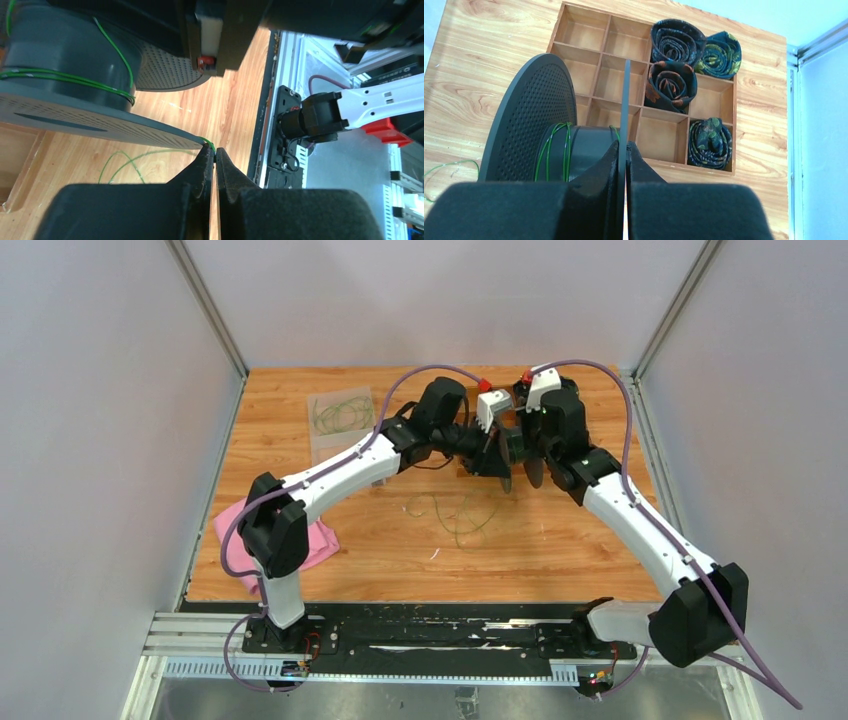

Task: Wrap the cables
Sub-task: Wrap the cable around the cable reel.

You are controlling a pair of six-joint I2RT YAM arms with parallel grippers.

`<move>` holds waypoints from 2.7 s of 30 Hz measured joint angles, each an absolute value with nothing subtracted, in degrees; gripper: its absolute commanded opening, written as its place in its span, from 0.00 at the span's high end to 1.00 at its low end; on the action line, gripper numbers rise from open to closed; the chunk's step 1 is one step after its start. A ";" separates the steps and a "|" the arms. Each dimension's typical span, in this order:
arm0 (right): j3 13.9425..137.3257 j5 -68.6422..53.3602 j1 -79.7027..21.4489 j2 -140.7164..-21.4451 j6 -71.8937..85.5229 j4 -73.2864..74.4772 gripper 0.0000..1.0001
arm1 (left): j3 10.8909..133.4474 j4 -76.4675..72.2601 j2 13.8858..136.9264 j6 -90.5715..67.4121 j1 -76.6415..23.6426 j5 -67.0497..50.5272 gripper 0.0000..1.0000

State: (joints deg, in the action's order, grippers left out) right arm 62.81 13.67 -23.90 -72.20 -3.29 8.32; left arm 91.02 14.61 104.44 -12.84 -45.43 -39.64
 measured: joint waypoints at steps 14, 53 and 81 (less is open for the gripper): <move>60.14 12.69 -25.52 -71.35 -8.21 5.45 0.99 | 93.06 14.81 104.47 -15.92 -41.15 -43.29 0.95; 59.77 -16.99 -20.88 -68.58 -6.87 12.12 0.99 | 74.63 8.93 88.92 7.01 -36.93 -26.48 0.81; 82.13 -9.15 -19.90 -69.12 -1.69 27.79 0.99 | 54.78 -4.38 86.83 20.62 -36.82 -37.54 0.39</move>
State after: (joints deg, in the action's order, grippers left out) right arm 82.13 -9.15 -19.90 -69.12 -1.69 27.79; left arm 54.78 -4.38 86.83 20.62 -36.82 -37.54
